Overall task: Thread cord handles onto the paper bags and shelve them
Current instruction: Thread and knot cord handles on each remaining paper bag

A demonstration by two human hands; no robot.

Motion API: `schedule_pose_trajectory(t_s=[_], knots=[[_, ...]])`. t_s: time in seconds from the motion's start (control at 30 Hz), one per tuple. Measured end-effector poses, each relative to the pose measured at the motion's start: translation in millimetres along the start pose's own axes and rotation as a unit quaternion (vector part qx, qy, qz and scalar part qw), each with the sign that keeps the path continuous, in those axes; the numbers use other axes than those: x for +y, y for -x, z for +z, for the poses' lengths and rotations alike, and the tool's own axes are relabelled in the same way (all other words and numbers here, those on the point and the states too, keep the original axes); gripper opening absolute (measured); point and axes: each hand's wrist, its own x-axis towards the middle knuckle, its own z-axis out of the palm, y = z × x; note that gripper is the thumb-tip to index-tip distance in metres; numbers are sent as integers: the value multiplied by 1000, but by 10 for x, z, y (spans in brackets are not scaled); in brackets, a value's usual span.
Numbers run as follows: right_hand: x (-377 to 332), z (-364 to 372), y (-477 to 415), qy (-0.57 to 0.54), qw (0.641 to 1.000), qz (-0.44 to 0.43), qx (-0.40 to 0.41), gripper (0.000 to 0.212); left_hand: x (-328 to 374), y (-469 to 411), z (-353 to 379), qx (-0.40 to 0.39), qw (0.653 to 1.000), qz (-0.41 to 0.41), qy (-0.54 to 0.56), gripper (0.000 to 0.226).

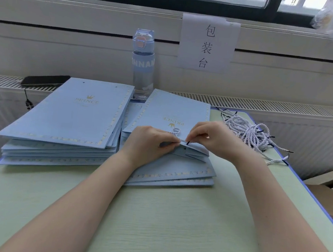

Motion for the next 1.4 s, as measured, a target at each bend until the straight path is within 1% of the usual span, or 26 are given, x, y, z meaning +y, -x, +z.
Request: schedule_pose_trajectory(t_s=[0.07, 0.17, 0.23, 0.4, 0.53, 0.6, 0.77, 0.9, 1.13, 1.3, 1.4], knots=[[16, -9, 8, -29, 999, 14, 22, 14, 17, -5, 2, 24, 1000, -11, 3, 24], [5, -34, 21, -80, 995, 29, 53, 15, 34, -39, -22, 50, 997, -51, 29, 26], [-23, -63, 30, -94, 994, 29, 48, 15, 45, -65, -32, 53, 997, -57, 30, 27], [2, -114, 41, -97, 995, 27, 5, 28, 104, -108, -23, 53, 998, -46, -2, 27], [15, -92, 52, -112, 992, 63, 11, 31, 99, -99, -15, 49, 997, -55, -4, 29], [11, -89, 59, -117, 990, 79, 6, 31, 100, -94, -12, 44, 997, -63, 0, 29], [17, -89, 49, -159, 984, 83, 8, 30, 91, -98, -11, 39, 996, -81, 8, 30], [25, -26, 27, -215, 972, 93, 8, 24, 72, -91, -9, 26, 997, -67, 14, 31], [34, -19, 31, -262, 962, 82, 15, 18, 54, -89, -4, 33, 997, -66, 6, 28], [31, -18, 23, -249, 964, 92, 7, 21, 47, -78, -7, 23, 997, -68, 15, 29], [13, -42, 31, -241, 966, 95, 4, 19, 70, -78, 6, 26, 997, -76, 15, 30]])
